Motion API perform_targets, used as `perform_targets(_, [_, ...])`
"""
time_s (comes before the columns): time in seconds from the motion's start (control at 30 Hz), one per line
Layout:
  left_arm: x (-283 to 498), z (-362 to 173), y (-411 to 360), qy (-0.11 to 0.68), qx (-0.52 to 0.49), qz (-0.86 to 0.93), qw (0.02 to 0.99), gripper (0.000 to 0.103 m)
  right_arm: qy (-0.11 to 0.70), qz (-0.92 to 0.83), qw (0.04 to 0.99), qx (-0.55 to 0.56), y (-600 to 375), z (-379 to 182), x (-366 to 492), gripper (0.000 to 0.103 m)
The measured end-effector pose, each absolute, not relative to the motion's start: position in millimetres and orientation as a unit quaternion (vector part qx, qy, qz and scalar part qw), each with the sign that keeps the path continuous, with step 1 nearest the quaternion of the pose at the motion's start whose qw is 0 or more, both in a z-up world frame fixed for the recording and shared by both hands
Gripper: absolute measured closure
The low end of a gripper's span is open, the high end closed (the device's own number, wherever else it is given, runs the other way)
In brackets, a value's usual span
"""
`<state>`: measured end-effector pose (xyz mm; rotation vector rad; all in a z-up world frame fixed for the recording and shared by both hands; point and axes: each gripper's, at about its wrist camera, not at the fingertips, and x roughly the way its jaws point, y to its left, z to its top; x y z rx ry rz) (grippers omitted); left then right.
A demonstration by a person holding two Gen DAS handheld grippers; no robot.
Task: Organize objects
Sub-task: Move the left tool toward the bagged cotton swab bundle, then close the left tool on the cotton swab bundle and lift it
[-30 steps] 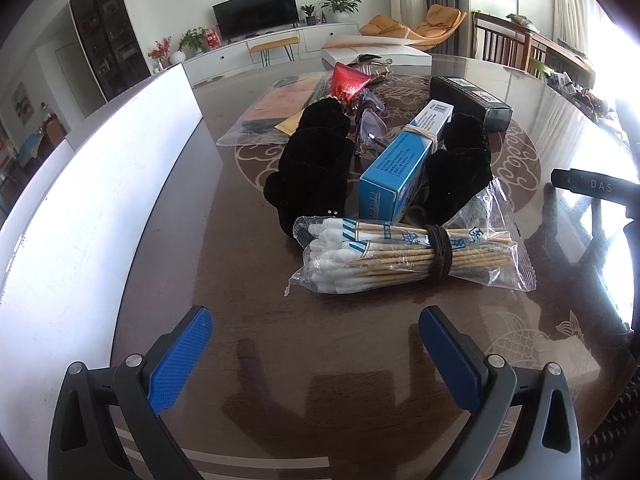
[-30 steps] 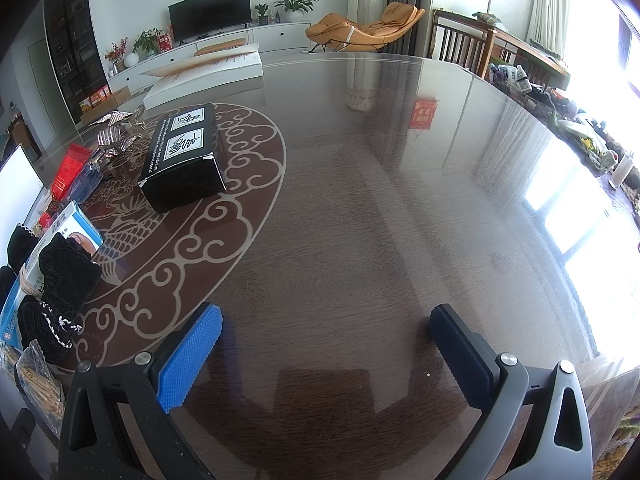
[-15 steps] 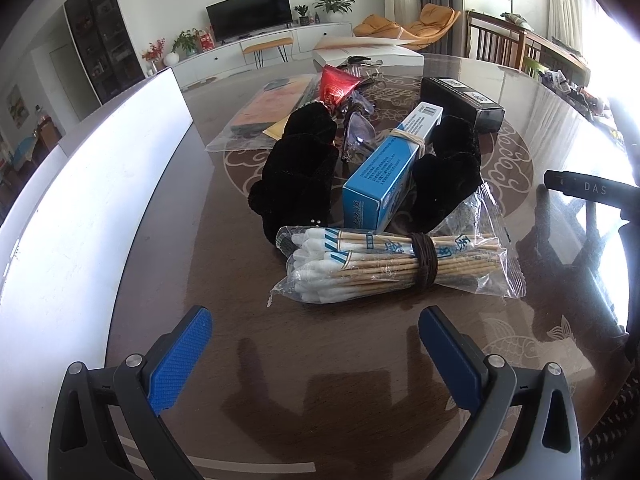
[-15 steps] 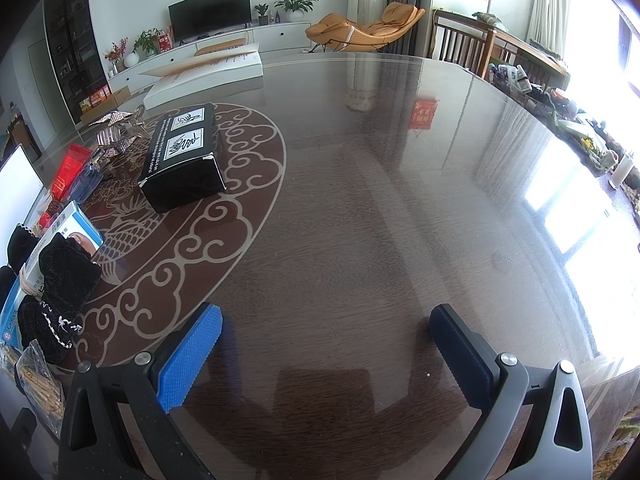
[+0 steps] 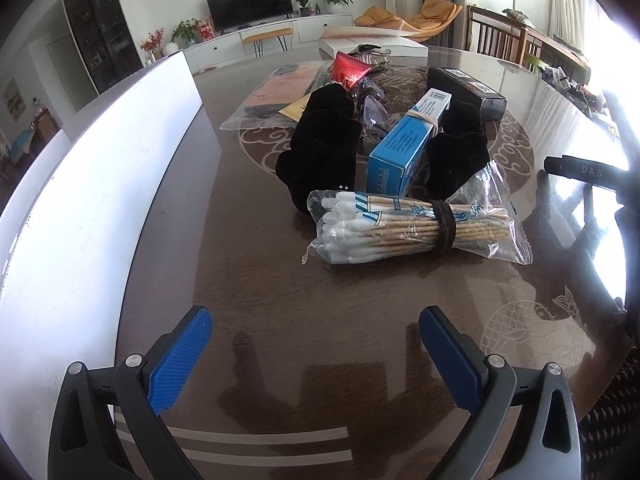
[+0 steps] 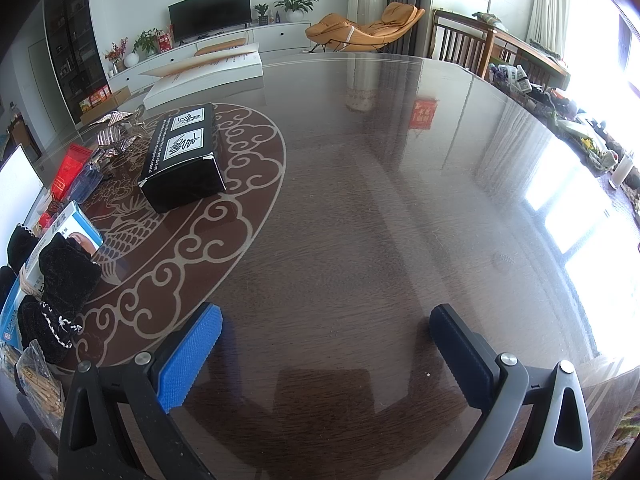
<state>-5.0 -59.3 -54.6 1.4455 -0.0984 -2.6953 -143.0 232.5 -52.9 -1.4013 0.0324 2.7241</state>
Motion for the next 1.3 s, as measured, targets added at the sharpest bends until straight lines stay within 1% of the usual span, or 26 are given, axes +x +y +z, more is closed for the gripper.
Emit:
perform_targets(0.1, [-15, -44, -58, 0.002, 0.465, -0.884, 0.038, 0.000, 0.011, 0.889, 0.039, -0.457, 233, -53, -143, 0.000])
perform_targets(0.17, [-27, -34, -49, 0.011, 0.454, -0.890, 0.042, 0.000, 0.011, 0.889, 0.039, -0.457, 232, -53, -142, 0.000])
perform_targets(0.3, [-61, -27, -30, 0.003, 0.445, -0.889, 0.106, 0.000, 0.010, 0.889, 0.039, -0.457, 232, -53, -143, 0.000])
perform_targets(0.4, [-79, -44, -25, -0.020, 0.467, -0.874, 0.137, 0.000, 0.010, 0.889, 0.039, -0.457, 232, -53, -143, 0.000])
perform_targets(0.6, [-47, -52, -55, -0.032, 0.482, -0.868, 0.116, 0.000, 0.010, 0.889, 0.039, -0.457, 232, -53, -143, 0.000])
perform_targets(0.73, [-30, -45, -78, -0.039, 0.478, -0.870, 0.116, 0.000, 0.010, 0.889, 0.039, -0.457, 232, -53, -142, 0.000])
perform_targets(0.87, [-23, -39, -91, -0.013, 0.484, -0.868, 0.106, 0.000, 0.010, 0.889, 0.039, -0.457, 232, -53, -142, 0.000])
perform_targets(1.0, [-28, -41, -86, -0.040, 0.484, -0.867, 0.111, 0.000, 0.010, 0.889, 0.039, -0.457, 232, -53, -143, 0.000])
perform_targets(1.1, [-24, -29, -89, -0.023, 0.483, -0.870, 0.097, 0.000, 0.010, 0.889, 0.039, -0.457, 232, -53, -142, 0.000])
perform_targets(1.17, [-17, -24, -91, -0.007, 0.481, -0.870, 0.110, 0.000, 0.010, 0.889, 0.039, -0.457, 232, -53, -142, 0.000])
perform_targets(1.3, [-9, -32, -81, 0.036, 0.509, -0.851, 0.125, 0.000, 0.010, 0.889, 0.039, -0.457, 232, -53, -142, 0.000])
